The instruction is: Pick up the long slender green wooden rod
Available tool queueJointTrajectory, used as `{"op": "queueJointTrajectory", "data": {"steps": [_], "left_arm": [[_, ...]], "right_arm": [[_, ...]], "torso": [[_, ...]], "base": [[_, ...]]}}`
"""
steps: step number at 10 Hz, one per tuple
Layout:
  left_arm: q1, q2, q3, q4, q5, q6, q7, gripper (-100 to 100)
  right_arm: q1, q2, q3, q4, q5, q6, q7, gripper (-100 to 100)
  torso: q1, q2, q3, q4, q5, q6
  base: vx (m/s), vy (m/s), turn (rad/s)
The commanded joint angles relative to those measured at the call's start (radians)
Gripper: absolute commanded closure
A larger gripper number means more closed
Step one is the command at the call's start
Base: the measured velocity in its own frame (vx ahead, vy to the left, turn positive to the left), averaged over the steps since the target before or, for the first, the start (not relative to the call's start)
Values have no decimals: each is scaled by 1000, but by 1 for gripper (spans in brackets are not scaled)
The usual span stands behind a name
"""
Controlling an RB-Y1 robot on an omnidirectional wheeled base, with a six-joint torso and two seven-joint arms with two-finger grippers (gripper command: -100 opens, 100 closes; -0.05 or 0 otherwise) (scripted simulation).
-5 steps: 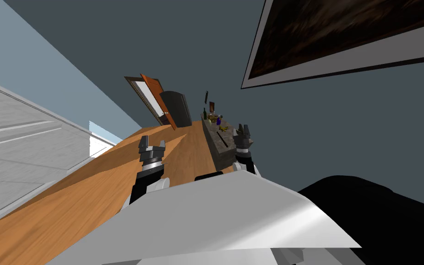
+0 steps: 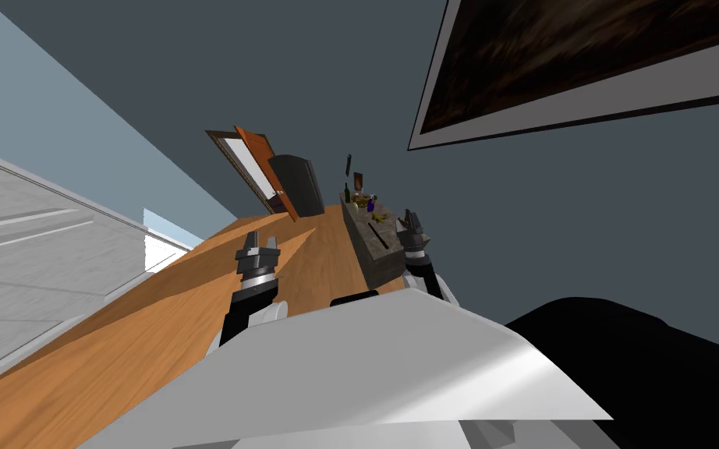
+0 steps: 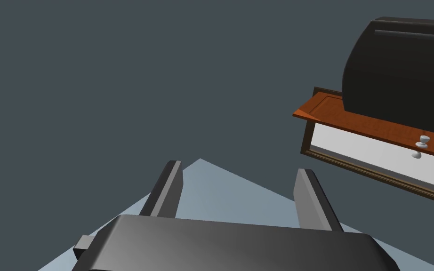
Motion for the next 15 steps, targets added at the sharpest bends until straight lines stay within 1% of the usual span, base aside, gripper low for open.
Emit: {"op": "queueJointTrajectory", "data": {"steps": [1,4,6,7,8,9,10,11,12,13,14,15], "left_arm": [[0,0,0,0,0,0,0,0],[0,0,0,0,0,0,0,0],[0,0,0,0,0,0,0,0],[0,0,0,0,0,0,0,0],[0,0,0,0,0,0,0,0],[0,0,0,0,0,0,0,0],[0,0,0,0,0,0,0,0],[0,0,0,0,0,0,0,0],[0,0,0,0,0,0,0,0],[0,0,0,0,0,0,0,0],[0,0,0,0,0,0,0,0],[0,0,0,0,0,0,0,0]], "right_arm": [[-9,-50,-34,15,5,41,-30,-100],[-16,-138,-114,39,2,144,-98,-100],[-18,-197,-171,56,-11,214,-150,-100],[-18,-202,-174,56,-11,238,-150,-100],[-18,-230,-205,64,-20,262,-177,-100],[-18,-230,-205,64,-20,290,-177,-100],[-17,-257,-237,73,-33,321,-205,-100],[-17,-257,-237,73,-33,346,-205,-100],[-16,-282,-269,81,-48,378,-233,-100],[-16,-282,-269,81,-48,397,-233,-100],[-16,-282,-269,81,-48,405,-233,-100],[-13,-306,-301,89,-66,444,-261,-100]], "torso": [[0,0,0,0,0,0],[4,-1,-1,0,1,0],[4,-3,-2,-1,1,0],[3,-3,-2,-1,1,0],[2,-3,-2,-1,1,0],[1,-3,-2,-1,0,0],[0,-3,-2,-1,0,0],[1,-3,-2,-1,0,0],[0,-2,-1,-1,0,0],[1,-3,-2,-1,0,0],[0,-3,-2,-1,0,0],[-2,-2,-1,0,0,0]], "base": [[25,116,-60],[38,144,-82],[62,141,-99],[48,109,-27],[53,99,-45],[47,80,-35],[48,109,-59],[40,86,-36],[53,93,-52],[51,83,-42],[27,36,3],[49,57,-45]]}}
